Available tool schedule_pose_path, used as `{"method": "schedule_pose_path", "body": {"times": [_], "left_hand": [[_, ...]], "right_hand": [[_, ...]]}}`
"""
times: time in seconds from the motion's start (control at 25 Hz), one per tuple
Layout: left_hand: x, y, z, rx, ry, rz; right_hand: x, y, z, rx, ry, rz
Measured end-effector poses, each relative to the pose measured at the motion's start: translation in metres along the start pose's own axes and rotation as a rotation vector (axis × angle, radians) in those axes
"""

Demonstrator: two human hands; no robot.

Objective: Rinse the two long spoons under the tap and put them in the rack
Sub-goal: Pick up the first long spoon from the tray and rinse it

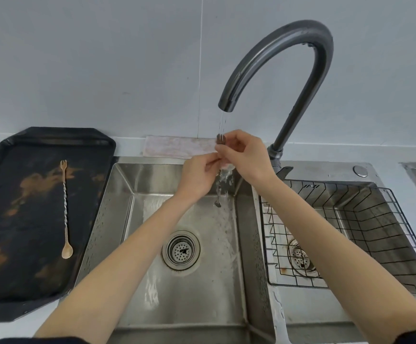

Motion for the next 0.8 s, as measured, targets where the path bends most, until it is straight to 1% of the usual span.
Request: {"method": "schedule_pose_path", "body": {"times": [0.08, 0.16, 0.28, 0.36, 0.6, 0.72, 0.8], "left_hand": [[0.0, 0.0, -0.001, -0.007, 0.019, -0.034], [-0.005, 0.004, -0.002, -0.051, 0.02, -0.031], [-0.018, 0.011, -0.004, -0.135, -0.043, -0.062], [-0.02, 0.011, -0.002, -0.14, -0.082, -0.086], [-0.01, 0.018, 0.003, -0.253, -0.034, 0.206], [-0.009, 0.022, 0.003, -0.295, -0.071, 0.218], [-0.008, 0.018, 0.009, -0.284, -0.085, 0.17]], "right_hand": [[-0.007, -0.002, 0.001, 0.011, -0.031, -0.04], [-0.015, -0.005, 0.004, 0.041, -0.066, -0.043], [-0.023, -0.011, 0.009, 0.075, -0.081, 0.04], [-0.021, -0.012, 0.008, 0.064, -0.082, 0.045], [-0.014, -0.011, 0.003, 0.06, -0.103, 0.022], [-0.02, -0.004, 0.003, 0.0, -0.121, -0.004], [-0.013, -0.001, 0.001, -0.028, -0.097, -0.032]]}}
Point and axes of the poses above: each hand's wrist, its own z-axis towards the middle knuckle, its own y-axis out of the palm, x = y × z, the point moved 7 cm from there along z, towards the middle knuckle, and after that the axes turned 8 degrees about -z, right-handed, at the moved point
